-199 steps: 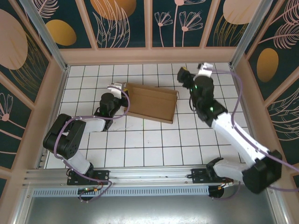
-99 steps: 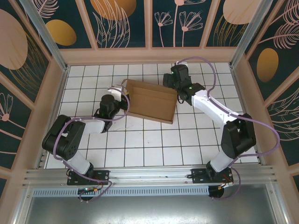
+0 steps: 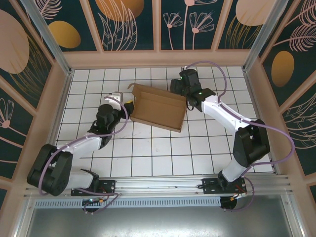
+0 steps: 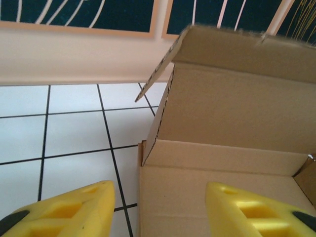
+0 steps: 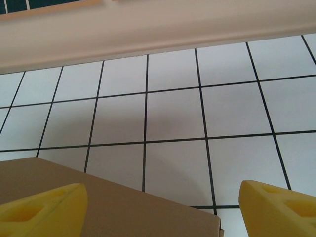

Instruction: Fold the paper box

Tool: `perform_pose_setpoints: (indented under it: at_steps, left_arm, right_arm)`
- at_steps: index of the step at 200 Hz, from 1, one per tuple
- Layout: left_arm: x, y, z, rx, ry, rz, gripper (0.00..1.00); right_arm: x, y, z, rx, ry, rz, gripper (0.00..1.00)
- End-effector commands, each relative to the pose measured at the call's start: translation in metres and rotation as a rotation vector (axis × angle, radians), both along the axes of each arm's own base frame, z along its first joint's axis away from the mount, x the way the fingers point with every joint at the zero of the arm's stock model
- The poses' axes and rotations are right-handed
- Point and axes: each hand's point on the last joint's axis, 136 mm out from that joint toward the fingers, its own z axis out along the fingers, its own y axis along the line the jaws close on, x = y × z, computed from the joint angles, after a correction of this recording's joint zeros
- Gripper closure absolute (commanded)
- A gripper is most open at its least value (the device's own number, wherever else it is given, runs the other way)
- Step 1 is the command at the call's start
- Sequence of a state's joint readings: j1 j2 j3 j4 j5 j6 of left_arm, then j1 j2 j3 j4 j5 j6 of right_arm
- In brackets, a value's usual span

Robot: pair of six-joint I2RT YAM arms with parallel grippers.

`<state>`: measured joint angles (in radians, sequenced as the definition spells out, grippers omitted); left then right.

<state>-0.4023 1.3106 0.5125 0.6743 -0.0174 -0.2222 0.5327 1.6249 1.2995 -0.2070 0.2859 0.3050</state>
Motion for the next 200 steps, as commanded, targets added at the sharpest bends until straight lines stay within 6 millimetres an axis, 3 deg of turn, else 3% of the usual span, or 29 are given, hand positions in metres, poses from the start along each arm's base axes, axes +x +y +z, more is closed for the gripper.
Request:
perform_pose_setpoints:
  at_steps: [1,32,75,111,152,187,200]
  left_arm:
    - [-0.002,0.004,0.003,-0.009,0.023,0.027,0.44]
    - [0.003,0.000,-0.001,-0.004,0.044,0.014,0.39]
    - [0.013,-0.006,0.033,-0.008,0.000,-0.017,0.20]
    - [0.021,-0.012,0.008,0.098,0.051,-0.098,0.18]
    - [0.041,-0.003,-0.003,0.117,0.119,-0.171,0.32]
    - [0.047,-0.019,-0.010,0.151,0.145,-0.288,0.40]
    - [0.050,-0.021,-0.012,0.158,0.147,-0.299,0.47]
  right_arm:
    - [-0.004,0.006,-0.015,0.018,0.033,0.006,0.20]
    - [-0.005,0.006,-0.016,0.027,0.035,0.007,0.21]
    - [-0.007,0.006,-0.020,0.028,0.044,0.009,0.21]
    - [-0.006,0.008,-0.018,0.034,0.038,0.020,0.22]
    - [-0.008,0.008,-0.016,0.029,0.036,0.027,0.22]
    - [-0.007,0.009,-0.015,0.026,0.036,0.031,0.22]
    - [-0.006,0.009,-0.015,0.025,0.036,0.032,0.22]
